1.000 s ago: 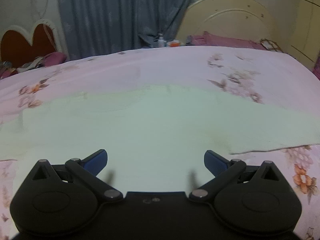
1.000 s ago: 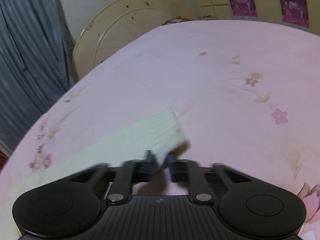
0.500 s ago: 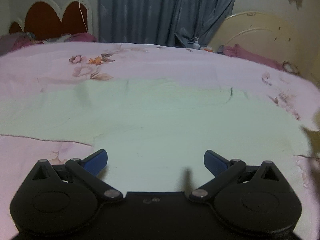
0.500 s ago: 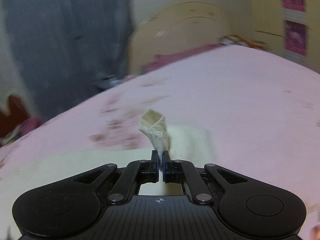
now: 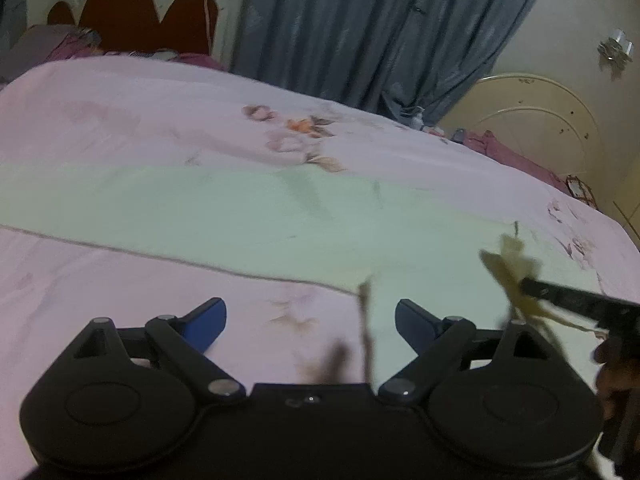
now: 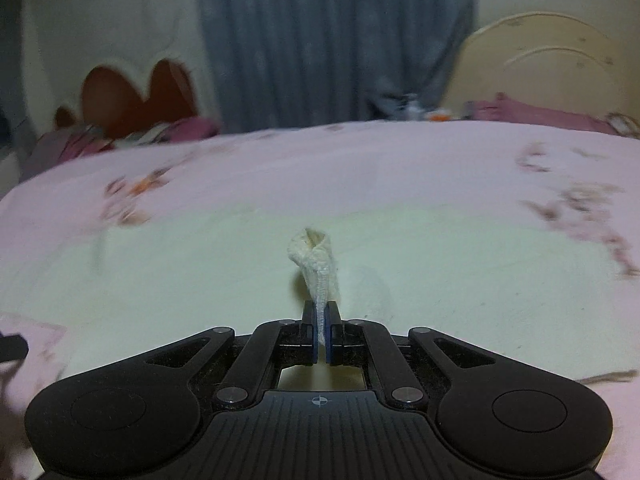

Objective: Fold small clothes
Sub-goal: 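Lift the held sleeve and fold it across the sweater body, then release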

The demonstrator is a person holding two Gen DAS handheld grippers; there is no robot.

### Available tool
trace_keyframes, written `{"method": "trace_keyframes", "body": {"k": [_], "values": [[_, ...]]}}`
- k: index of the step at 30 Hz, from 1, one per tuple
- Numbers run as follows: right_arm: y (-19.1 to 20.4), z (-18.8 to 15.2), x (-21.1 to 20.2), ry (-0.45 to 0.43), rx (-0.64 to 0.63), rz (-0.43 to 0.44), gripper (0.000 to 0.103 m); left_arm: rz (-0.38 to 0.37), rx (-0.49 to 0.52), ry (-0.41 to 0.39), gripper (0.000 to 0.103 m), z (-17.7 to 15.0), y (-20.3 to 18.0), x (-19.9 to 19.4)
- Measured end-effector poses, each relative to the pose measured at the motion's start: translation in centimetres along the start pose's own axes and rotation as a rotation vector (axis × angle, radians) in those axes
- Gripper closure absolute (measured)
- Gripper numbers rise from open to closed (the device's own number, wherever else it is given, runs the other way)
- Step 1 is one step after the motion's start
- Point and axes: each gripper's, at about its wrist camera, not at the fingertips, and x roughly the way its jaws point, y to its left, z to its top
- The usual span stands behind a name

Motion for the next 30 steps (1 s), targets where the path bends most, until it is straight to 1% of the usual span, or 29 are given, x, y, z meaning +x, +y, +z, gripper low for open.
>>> {"method": "trace_keyframes", "body": {"k": [2, 3, 4, 5, 6, 7, 8, 10, 11, 12, 14, 15, 16, 18, 20, 22, 23, 24, 25, 28, 30], "values": [[1.1, -0.6, 1.9, 0.066, -0.038, 0.017, 0.100, -0.015, -0.011, 0.009, 0.021, 0.1, 0.4, 0.1], [1.7, -1.0, 2.4, 0.070, -0.077, -0.006, 0.100, -0.028, -0.012, 0.013, 0.024, 0.1, 0.3, 0.2], [2.6, -1.4, 2.3, 0.052, -0.134, -0.031, 0.095, -0.046, -0.010, 0.014, 0.025, 0.2, -0.1, 0.4], [3.1, -1.5, 1.9, 0.048, -0.168, -0.057, 0.076, -0.067, -0.007, 0.013, 0.026, 0.2, -0.4, 0.4], [2.9, -1.5, 1.3, 0.029, -0.167, -0.058, 0.044, -0.100, -0.005, 0.014, 0.030, 0.4, -1.0, 0.8], [2.2, -1.6, 0.0, -0.012, -0.151, -0.042, 0.036, -0.138, -0.006, 0.020, 0.036, 0.6, -1.8, 1.3], [1.5, -1.7, -0.6, -0.020, -0.139, -0.042, 0.035, -0.179, -0.009, 0.029, 0.040, 0.7, -2.8, 1.9], [-1.1, -2.2, -2.1, -0.010, -0.096, -0.063, 0.038, -0.270, -0.012, 0.052, 0.052, 0.9, -5.3, 3.3], [-2.4, -2.5, -2.6, 0.000, -0.068, -0.069, 0.051, -0.310, -0.014, 0.069, 0.053, 0.9, -6.7, 4.2], [-4.0, -2.7, -3.2, 0.016, -0.025, -0.075, 0.067, -0.341, -0.012, 0.091, 0.057, 0.9, -8.1, 5.3], [-7.6, -3.4, -5.0, 0.032, 0.054, -0.098, 0.075, -0.372, -0.008, 0.132, 0.059, 0.8, -11.0, 7.5], [-9.3, -3.7, -5.4, 0.037, 0.088, -0.114, 0.076, -0.365, -0.001, 0.150, 0.059, 0.7, -11.9, 8.5], [-10.4, -3.7, -6.1, 0.044, 0.112, -0.125, 0.077, -0.351, 0.009, 0.174, 0.061, 0.6, -13.0, 9.7], [-12.8, -4.0, -6.7, 0.056, 0.159, -0.128, 0.077, -0.341, 0.005, 0.204, 0.064, 0.5, -14.4, 11.6], [-14.7, -4.2, -7.2, 0.068, 0.200, -0.128, 0.077, -0.346, -0.011, 0.192, 0.067, 0.7, -15.3, 12.6], [-16.2, -4.4, -7.3, 0.072, 0.240, -0.125, 0.077, -0.352, -0.033, 0.191, 0.086, 0.8, -16.0, 13.7], [-16.9, -4.5, -7.1, 0.073, 0.266, -0.118, 0.077, -0.358, -0.044, 0.195, 0.091, 0.8, -16.3, 14.2], [-17.5, -4.7, -7.0, 0.071, 0.290, -0.105, 0.077, -0.359, -0.046, 0.195, 0.099, 0.8, -16.6, 14.3], [-17.7, -4.7, -6.8, 0.071, 0.308, -0.097, 0.077, -0.360, -0.046, 0.183, 0.100, 0.8, -16.6, 14.1], [-17.7, -4.8, -7.1, 0.073, 0.300, -0.092, 0.077, -0.374, -0.022, 0.105, 0.100, 1.8, -16.2, 12.0], [-17.6, -4.7, -7.1, 0.077, 0.294, -0.091, 0.076, -0.368, -0.011, 0.067, 0.100, 2.6, -15.1, 10.6]]}}
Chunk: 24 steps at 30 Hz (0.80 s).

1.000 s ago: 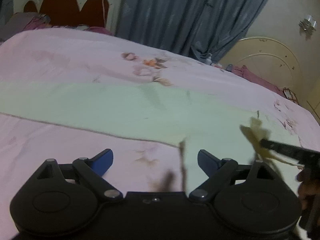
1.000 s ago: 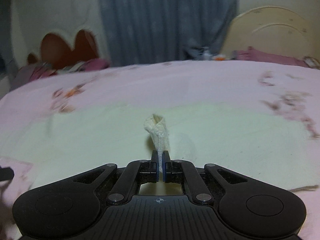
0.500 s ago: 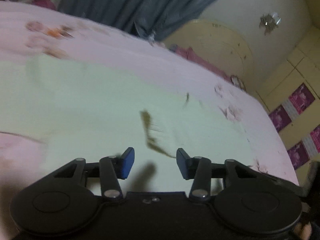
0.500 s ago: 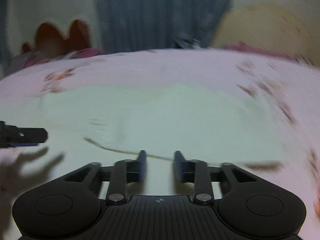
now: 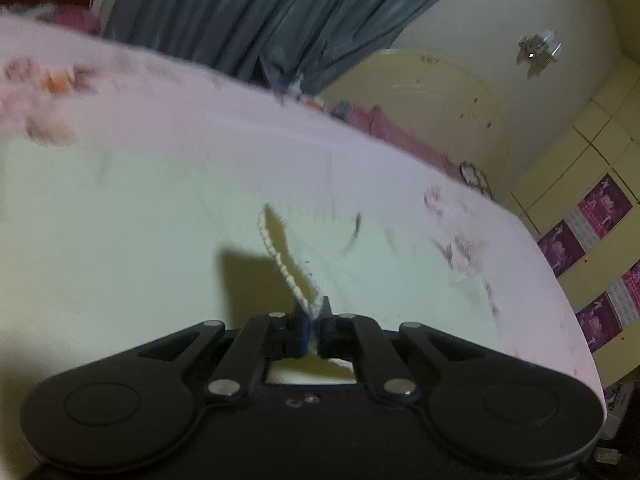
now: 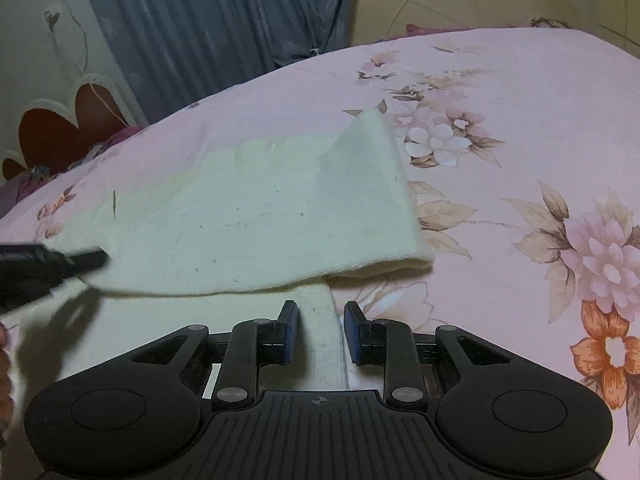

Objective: Fold small clothes
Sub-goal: 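Lift the held sleeve and fold it across the sweater body, then release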

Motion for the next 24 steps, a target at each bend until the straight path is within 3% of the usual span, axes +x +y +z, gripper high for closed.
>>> {"method": "trace_keyframes", "body": {"k": [5, 13, 18, 20, 21, 24], "values": [[0.1, 0.0, 0.3, 0.002, -0.005, -0.006, 0.076, 0.055, 0.016, -0.038, 0.100, 1.4, 3.1, -2.8], [0.8, -0.2, 0.3, -0.006, -0.018, -0.037, 0.077, 0.070, -0.014, -0.058, 0.100, 1.4, 7.2, -5.4], [1.3, -0.3, 0.3, -0.007, -0.029, -0.056, 0.077, 0.091, -0.007, -0.024, 0.100, 1.0, 8.3, -4.5], [1.2, -0.2, -0.1, -0.007, -0.018, -0.053, 0.076, 0.114, 0.013, 0.009, 0.095, 0.6, 8.7, -3.8], [1.2, 0.0, -0.6, -0.023, -0.005, -0.046, 0.076, 0.140, 0.020, 0.018, 0.083, 0.4, 8.8, -3.7], [1.4, 0.6, -2.5, -0.098, -0.011, -0.042, 0.077, 0.211, 0.037, -0.079, 0.072, 0.5, 8.7, -5.7]]}}
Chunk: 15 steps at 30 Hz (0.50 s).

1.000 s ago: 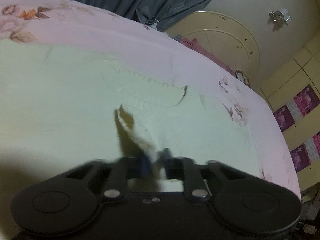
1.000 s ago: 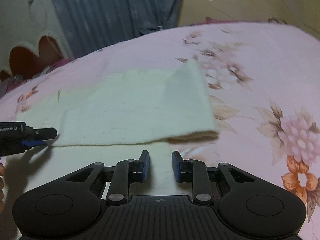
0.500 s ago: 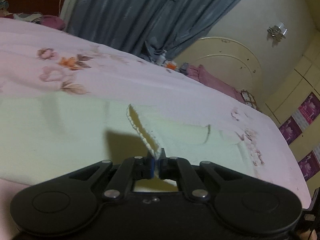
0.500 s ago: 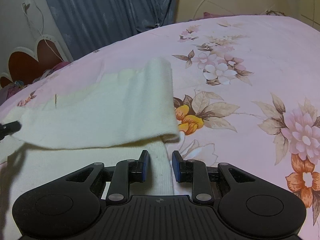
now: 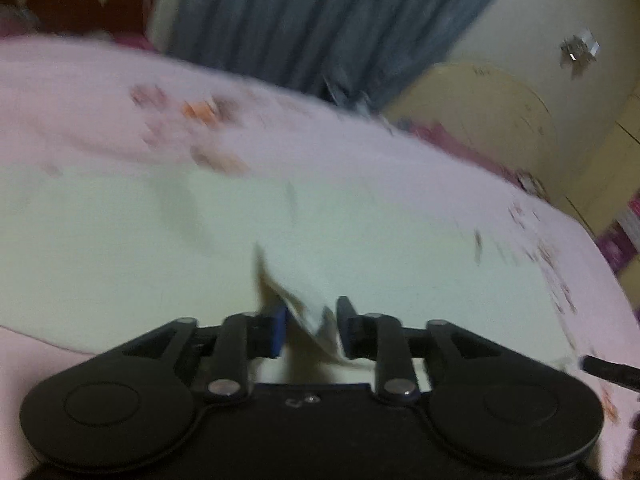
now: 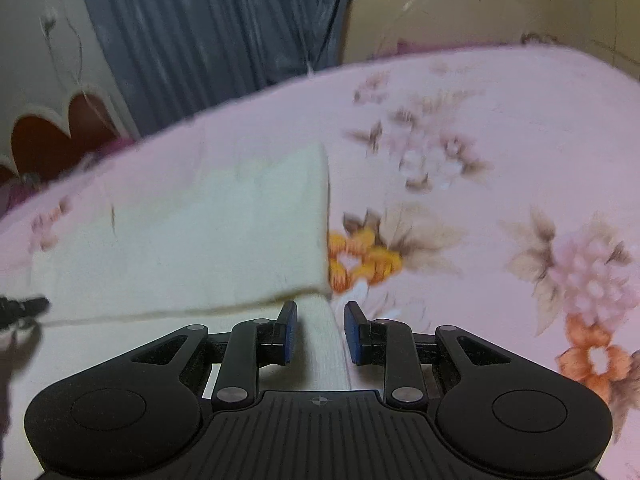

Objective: Fold small clothes
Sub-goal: 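Lift the held sleeve and fold it across the sweater body, then release, then move the left gripper to the other sleeve cuff and close on it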

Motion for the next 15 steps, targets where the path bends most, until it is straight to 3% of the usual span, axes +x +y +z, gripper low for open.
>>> {"method": "trace_keyframes", "body": {"k": [2, 3, 5, 7, 8, 10, 11, 13, 15], "values": [[0.5, 0.6, -0.3, -0.040, -0.021, 0.019, 0.077, 0.040, 0.045, -0.089, 0.064, 0.3, -0.6, -1.4], [0.8, 0.9, 0.0, -0.049, -0.032, 0.034, 0.077, 0.026, 0.071, -0.101, 0.057, 0.5, -1.2, -1.5], [1.7, 1.2, 1.1, -0.040, -0.062, 0.069, 0.077, -0.018, 0.145, -0.056, 0.048, 0.4, -2.9, -0.4], [3.0, 1.0, 2.3, -0.027, -0.113, 0.102, 0.077, -0.026, 0.209, -0.029, 0.047, -0.1, -4.4, 0.9], [3.5, 0.7, 3.1, -0.006, -0.151, 0.100, 0.083, -0.030, 0.219, -0.021, 0.047, -0.4, -4.8, 1.4], [2.7, 0.3, 4.6, 0.046, -0.167, 0.004, 0.091, -0.027, 0.206, -0.005, 0.048, -0.9, -4.5, 2.2], [1.2, 0.3, 4.6, 0.039, -0.103, 0.007, 0.103, -0.016, 0.198, 0.010, 0.048, -1.1, -4.1, 2.6], [0.4, 1.1, 4.7, 0.066, -0.047, 0.029, 0.103, -0.012, 0.194, 0.021, 0.048, -1.4, -3.5, 3.0], [1.5, 1.8, 4.5, 0.042, -0.107, 0.032, 0.103, -0.015, 0.179, 0.015, 0.047, -1.0, -3.4, 2.8]]}}
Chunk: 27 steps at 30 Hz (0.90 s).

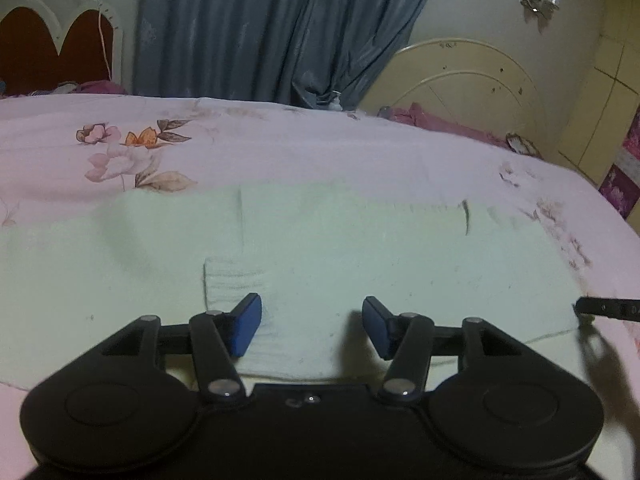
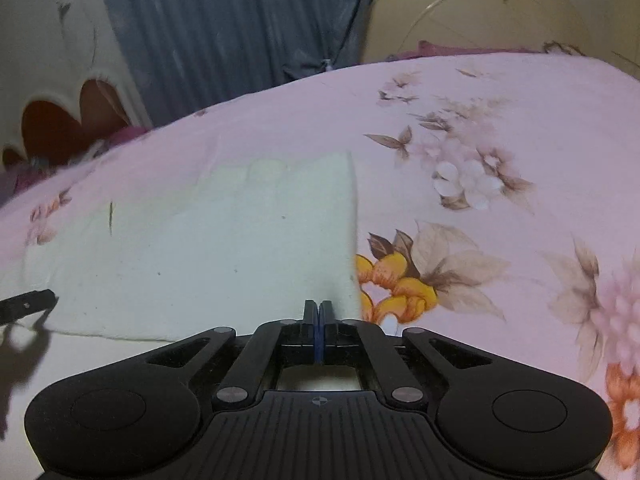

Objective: Fold small clothes
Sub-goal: 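Move the left gripper to the other sleeve cuff and close on it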

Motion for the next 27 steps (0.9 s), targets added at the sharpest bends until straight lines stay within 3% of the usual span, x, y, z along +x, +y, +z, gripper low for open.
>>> {"method": "trace_keyframes", "body": {"k": [6, 9, 11, 14, 18, 22, 24, 27], "values": [[1.4, 3.9, 4.6, -0.021, -0.046, 0.060, 0.103, -0.006, 0.031, 0.004, 0.040, 2.0, -1.6, 2.6], [-0.1, 6.5, 8.1, -0.015, -0.041, -0.073, 0.103, 0.028, 0.068, 0.003, 0.041, 2.3, -2.1, 4.0], [-2.0, 7.9, 9.8, -0.002, 0.012, -0.080, 0.103, 0.055, 0.076, 0.001, 0.041, 2.2, -1.8, 4.7], [-2.0, 9.1, 10.7, 0.023, -0.054, -0.087, 0.103, 0.056, 0.095, 0.000, 0.041, 2.1, -1.8, 4.5], [-1.6, 8.3, 9.8, 0.051, -0.091, -0.082, 0.103, 0.038, 0.069, -0.020, 0.041, 1.9, -2.0, 1.9], [-0.5, 5.0, 5.1, 0.050, -0.135, -0.043, 0.103, -0.014, 0.031, -0.066, 0.042, 0.2, -2.2, -1.4], [0.1, 3.0, 3.2, 0.043, -0.150, -0.011, 0.103, -0.010, 0.058, -0.048, 0.041, -0.8, -2.7, -1.6], [0.5, 0.4, 2.6, 0.055, -0.176, -0.066, 0.103, 0.022, 0.061, 0.002, 0.042, -1.9, -2.6, -0.7]]}}
